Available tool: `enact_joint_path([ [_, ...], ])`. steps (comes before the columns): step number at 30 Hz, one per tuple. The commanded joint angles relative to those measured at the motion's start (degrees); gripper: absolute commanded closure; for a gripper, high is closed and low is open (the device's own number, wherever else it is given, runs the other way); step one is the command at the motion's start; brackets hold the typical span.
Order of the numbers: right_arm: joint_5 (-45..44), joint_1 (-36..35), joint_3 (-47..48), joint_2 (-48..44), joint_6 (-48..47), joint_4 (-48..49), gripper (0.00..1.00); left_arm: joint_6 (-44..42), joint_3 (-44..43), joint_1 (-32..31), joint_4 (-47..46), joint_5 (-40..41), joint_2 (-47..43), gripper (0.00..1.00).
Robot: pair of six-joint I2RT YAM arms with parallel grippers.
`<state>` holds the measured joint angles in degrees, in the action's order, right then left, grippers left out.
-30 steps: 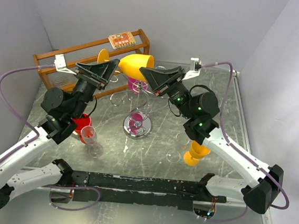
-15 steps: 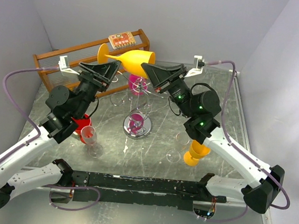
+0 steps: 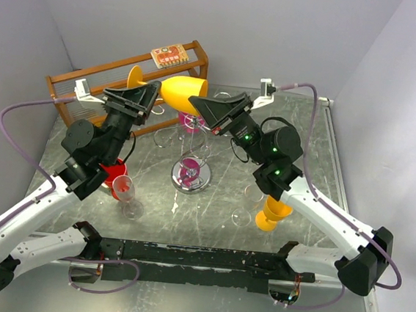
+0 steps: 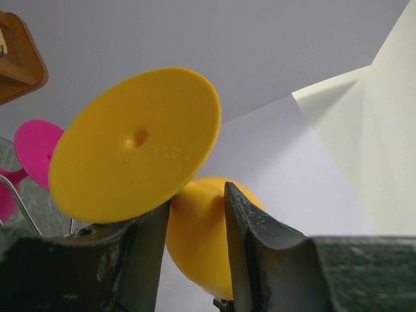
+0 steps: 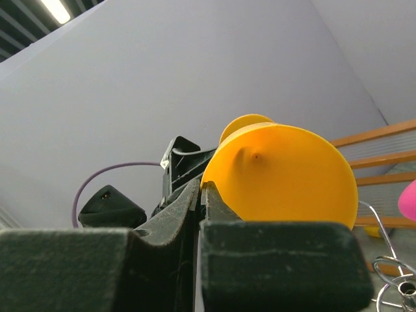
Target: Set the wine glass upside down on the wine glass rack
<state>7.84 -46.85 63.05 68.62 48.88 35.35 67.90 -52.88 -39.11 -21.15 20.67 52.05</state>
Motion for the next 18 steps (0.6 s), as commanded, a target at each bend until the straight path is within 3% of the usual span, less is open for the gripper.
enact_joint_path([
  [1,3.7,-0.6,-1.1,-1.6,1.7,1.1,1.00,-0.5,-0.5,-0.2,-2.0,2.8,-0.8,0.54],
  [8,5.4,-0.6,-3.1,-3.4,1.3,0.4,1.00,0.1,0.3,-0.3,-3.2,2.9,-1.1,0.62],
  [18,7.7,-0.5,-5.3,-4.3,2.1,2.3,1.00,0.9,1.6,-0.2,-5.4,3.3,-2.0,0.62],
])
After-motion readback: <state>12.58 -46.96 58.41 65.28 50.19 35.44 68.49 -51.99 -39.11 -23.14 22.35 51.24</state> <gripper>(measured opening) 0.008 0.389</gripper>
